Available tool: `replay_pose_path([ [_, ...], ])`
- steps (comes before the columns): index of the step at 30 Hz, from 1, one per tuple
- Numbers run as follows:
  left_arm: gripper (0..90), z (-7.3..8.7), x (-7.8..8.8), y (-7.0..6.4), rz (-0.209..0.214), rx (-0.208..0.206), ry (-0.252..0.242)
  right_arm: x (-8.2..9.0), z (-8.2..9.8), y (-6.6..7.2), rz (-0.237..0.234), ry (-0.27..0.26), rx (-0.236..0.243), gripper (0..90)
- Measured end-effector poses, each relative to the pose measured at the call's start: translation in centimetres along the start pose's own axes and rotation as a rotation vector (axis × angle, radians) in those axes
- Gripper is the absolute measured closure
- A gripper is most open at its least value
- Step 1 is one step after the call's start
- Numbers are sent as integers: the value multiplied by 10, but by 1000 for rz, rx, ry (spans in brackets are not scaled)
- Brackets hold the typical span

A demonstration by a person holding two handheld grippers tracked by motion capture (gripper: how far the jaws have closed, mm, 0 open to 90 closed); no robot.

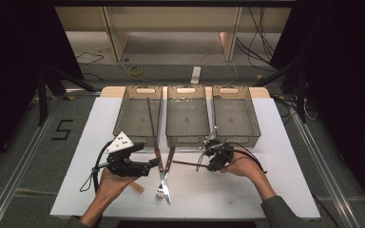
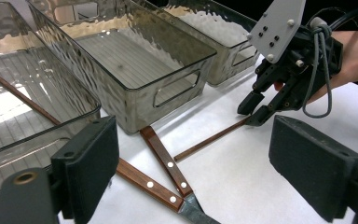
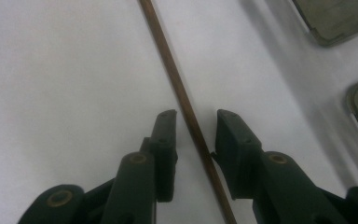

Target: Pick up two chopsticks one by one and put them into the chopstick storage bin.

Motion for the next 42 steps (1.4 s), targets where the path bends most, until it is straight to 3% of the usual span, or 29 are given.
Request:
replay_pose_path([
  [5, 153, 0, -1, -1, 1, 0, 0, -2, 1, -1, 15, 6, 20, 718],
  [22, 153, 1, -2, -2, 3, -4, 5, -2, 2, 4, 25, 31, 20, 790],
  [42, 153, 1, -2, -3, -2, -16, 9, -1, 8, 13, 40, 67, 84, 857],
])
Point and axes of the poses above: each handheld gripper's, and its own axes: x roughly backward along the jaws, z roughly out of its underside, y roughly to its left, the point moved 10 cm from there along -x, roughly forward along the jaws, and after that the axes turned 10 degrees about -x, right-handed, at the moved point
